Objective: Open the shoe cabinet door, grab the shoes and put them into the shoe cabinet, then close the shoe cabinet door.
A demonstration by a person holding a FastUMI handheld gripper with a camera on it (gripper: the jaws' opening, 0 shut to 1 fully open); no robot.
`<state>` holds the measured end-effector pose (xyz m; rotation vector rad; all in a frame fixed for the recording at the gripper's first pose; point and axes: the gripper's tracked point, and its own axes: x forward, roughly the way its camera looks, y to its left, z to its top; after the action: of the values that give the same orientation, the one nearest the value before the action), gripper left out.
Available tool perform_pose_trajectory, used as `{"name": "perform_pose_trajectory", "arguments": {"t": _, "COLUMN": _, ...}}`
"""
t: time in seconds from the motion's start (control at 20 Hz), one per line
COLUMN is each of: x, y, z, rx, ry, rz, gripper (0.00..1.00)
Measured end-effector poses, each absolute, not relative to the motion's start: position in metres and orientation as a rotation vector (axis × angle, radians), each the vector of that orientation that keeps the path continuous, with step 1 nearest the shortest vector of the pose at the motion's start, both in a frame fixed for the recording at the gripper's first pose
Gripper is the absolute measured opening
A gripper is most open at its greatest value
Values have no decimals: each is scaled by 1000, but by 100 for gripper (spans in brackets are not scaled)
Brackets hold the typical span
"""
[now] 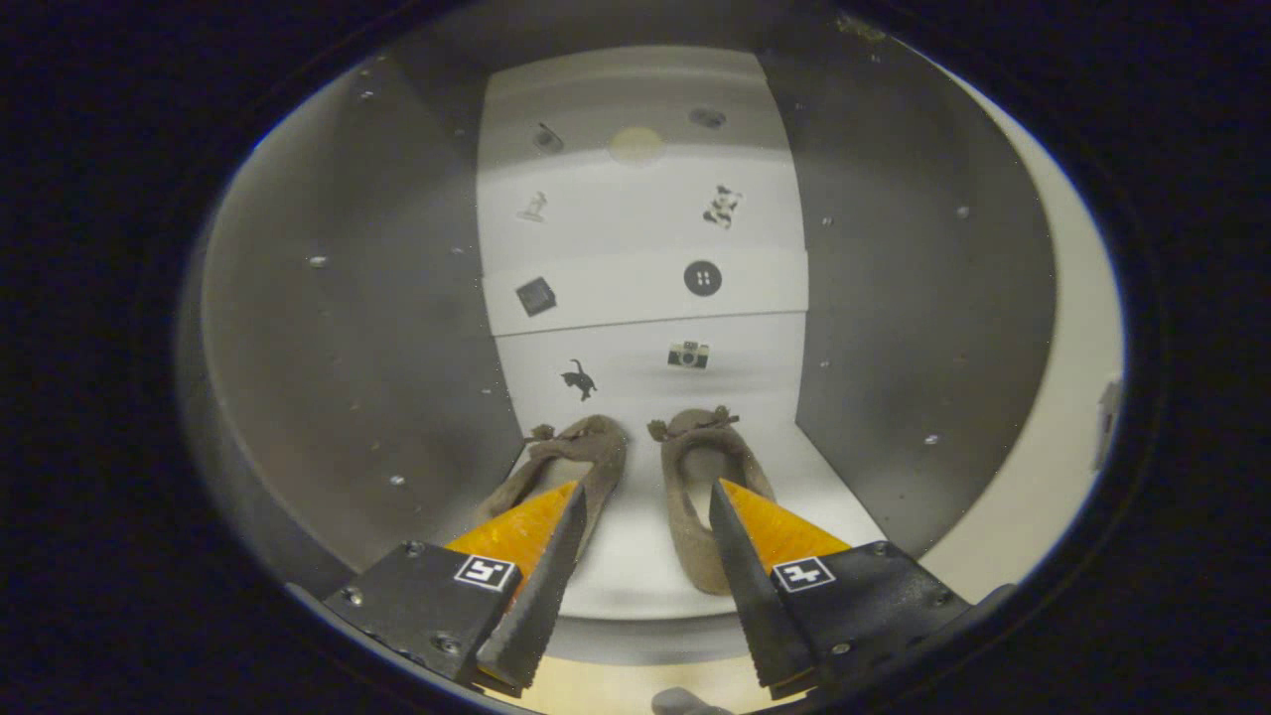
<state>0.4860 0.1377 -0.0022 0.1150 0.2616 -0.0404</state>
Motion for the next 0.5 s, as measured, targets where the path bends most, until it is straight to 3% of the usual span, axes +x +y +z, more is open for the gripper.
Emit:
{"name": "perform_pose_trajectory", "arguments": {"t": 0.2, "x": 404, "y": 147, "z": 19, "rx": 82, "ry": 194, "rz": -23, "gripper": 98}}
{"name": "perform_pose_trajectory", "arguments": {"t": 0.5, "x": 260, "y": 148, "z": 37, "rx": 21, "ry": 104, "rz": 25, "gripper": 99}}
